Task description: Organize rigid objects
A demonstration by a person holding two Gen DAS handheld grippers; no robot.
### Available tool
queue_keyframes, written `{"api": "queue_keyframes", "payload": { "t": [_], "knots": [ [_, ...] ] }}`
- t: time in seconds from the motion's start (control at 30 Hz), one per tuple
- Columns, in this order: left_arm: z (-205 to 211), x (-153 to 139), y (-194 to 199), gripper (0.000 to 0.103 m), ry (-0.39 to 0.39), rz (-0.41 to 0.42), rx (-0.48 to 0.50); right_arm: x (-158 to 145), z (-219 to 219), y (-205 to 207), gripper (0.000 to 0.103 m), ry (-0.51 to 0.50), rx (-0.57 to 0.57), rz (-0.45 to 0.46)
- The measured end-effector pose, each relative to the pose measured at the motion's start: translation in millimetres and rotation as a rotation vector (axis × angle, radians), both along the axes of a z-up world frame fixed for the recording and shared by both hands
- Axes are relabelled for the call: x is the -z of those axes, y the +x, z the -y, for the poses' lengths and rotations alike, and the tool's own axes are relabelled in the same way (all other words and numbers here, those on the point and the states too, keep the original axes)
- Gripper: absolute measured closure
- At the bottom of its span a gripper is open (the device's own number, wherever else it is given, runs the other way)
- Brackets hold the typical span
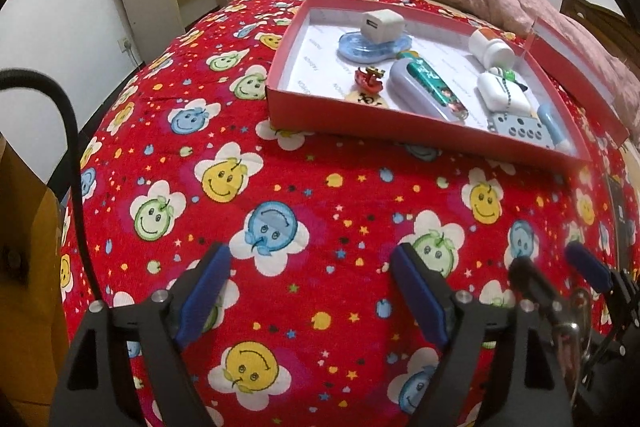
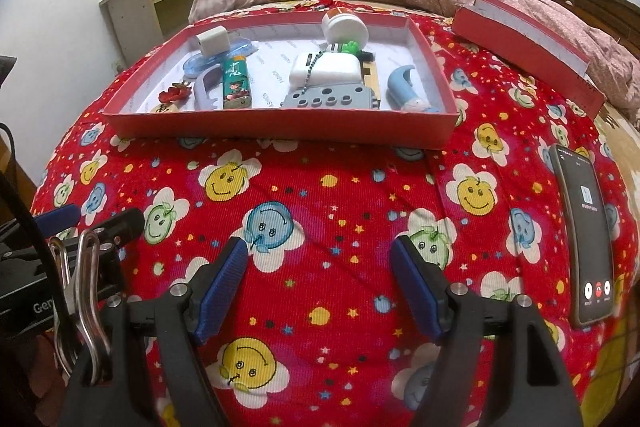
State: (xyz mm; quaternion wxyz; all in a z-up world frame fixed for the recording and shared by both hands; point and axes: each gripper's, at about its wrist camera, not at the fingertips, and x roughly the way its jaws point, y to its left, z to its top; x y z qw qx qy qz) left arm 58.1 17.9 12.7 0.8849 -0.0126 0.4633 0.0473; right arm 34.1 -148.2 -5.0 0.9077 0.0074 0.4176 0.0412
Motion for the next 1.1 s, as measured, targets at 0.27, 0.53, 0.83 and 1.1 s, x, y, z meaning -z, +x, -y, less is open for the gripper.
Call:
{"api": "queue_keyframes", "payload": {
  "t": [0.27,0.53,0.83,1.1],
  "knots": [
    [0.2,0.3,0.8,0.016,0.001,-0.001,0.0,-0.3,-0.1,-0.2,0.027,0.0,0.0,0.002],
    [0.5,-0.2,1.1,0.016,0.001,-0.001,0.0,-0.3,-0.1,-0.3,0.027,0.001,0.001,0.003],
    [0.0,0.8,0.7,0.015,0.002,-0.001,-0.003,-0.1,-0.2,-0.2,0.026,0.001,0.001,0.003],
    [-0.3,1.9,0.2,0.015,0.006,0.009,-0.003,0.1,-0.3,-0.2,0.026,0.0,0.001,0.004]
  ]
}}
